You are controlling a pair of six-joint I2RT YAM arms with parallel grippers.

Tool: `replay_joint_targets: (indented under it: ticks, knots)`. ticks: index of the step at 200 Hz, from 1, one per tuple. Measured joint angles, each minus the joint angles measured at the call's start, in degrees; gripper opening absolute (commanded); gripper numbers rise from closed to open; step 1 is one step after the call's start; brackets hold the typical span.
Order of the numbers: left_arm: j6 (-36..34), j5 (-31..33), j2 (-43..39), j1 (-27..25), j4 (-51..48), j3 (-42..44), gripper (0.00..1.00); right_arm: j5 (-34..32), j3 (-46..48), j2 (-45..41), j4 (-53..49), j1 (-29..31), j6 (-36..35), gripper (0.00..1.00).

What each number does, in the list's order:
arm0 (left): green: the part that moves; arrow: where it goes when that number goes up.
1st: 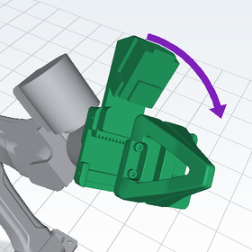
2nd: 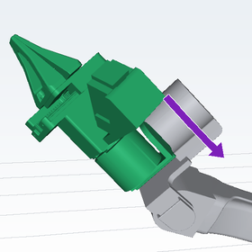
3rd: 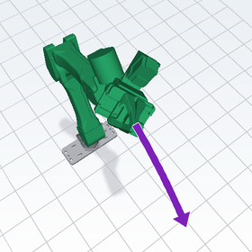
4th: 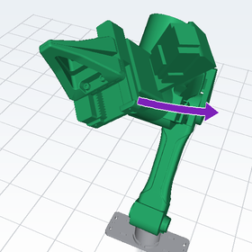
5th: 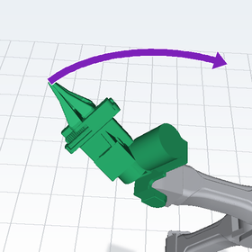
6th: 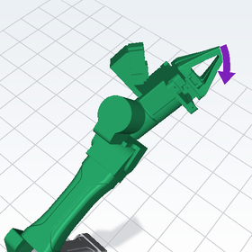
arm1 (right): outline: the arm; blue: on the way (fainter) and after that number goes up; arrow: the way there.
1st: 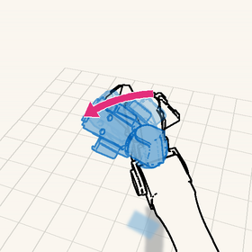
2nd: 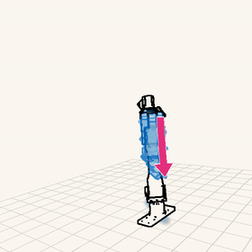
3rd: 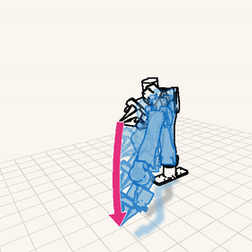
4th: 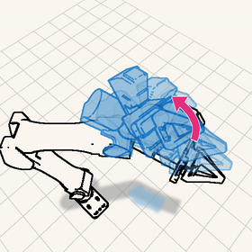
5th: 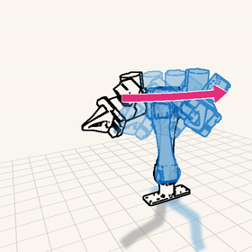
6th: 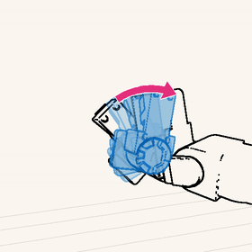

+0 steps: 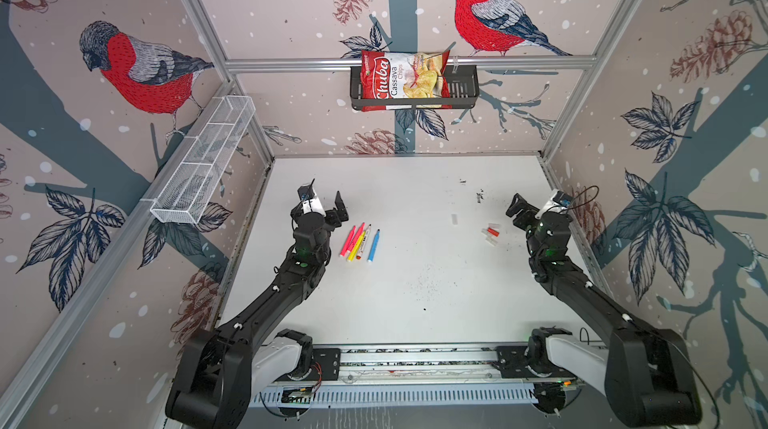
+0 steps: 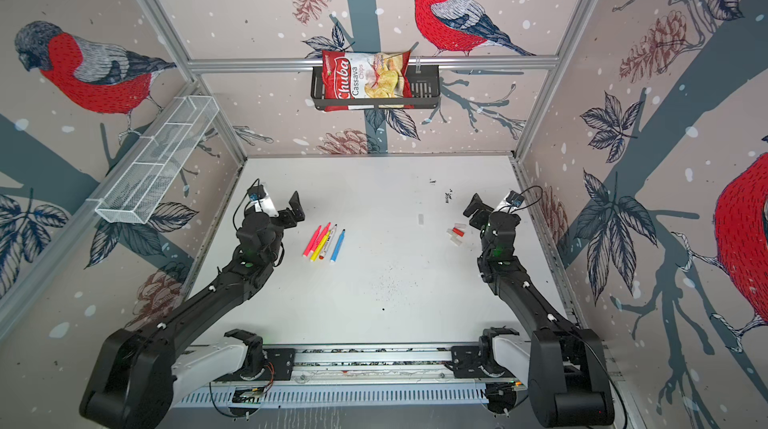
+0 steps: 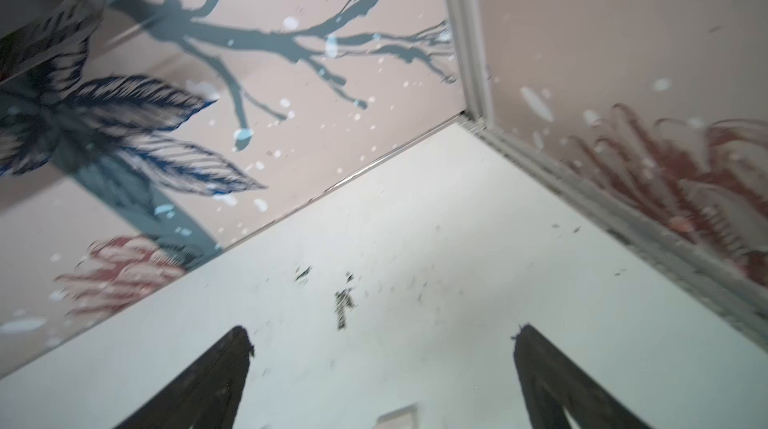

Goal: Insert the pens into the pen caps
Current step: 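Reach the left gripper to the blue marker while the right moves toward caps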

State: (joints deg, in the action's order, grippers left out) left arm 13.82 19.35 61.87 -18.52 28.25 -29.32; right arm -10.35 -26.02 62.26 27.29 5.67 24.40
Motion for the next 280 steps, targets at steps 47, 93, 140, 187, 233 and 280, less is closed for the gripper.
replay_joint_targets:
  ticks: [47,93,140,187,233,280]
  knots:
    - [5.9,-3.0,2.2,-12.9,-16.5,-5.5,0.95,9.7,0.1,-7.2,-9.5,1.0,5.9,0.99]
    - [11.0,-4.4,3.5,-17.2,-28.2,-8.3,0.89,18.3,-5.4,-9.0,-18.0,1.8,5.0,0.99]
    - [15.2,-5.6,4.5,-22.5,-35.5,-8.4,0.87,19.8,-6.4,-10.7,-24.4,3.3,4.0,0.99]
    - [17.4,-6.1,9.3,-22.8,-37.5,-8.3,0.78,22.2,-5.4,-11.4,-24.3,3.0,7.1,0.99]
    - [17.7,-6.9,19.7,-22.8,-41.6,-16.1,0.70,26.3,-9.1,-8.9,-26.1,2.9,7.0,0.97]
    - [17.6,-6.5,27.3,-22.7,-44.4,-20.2,0.65,27.4,-9.2,-10.8,-28.3,3.0,5.7,0.96]
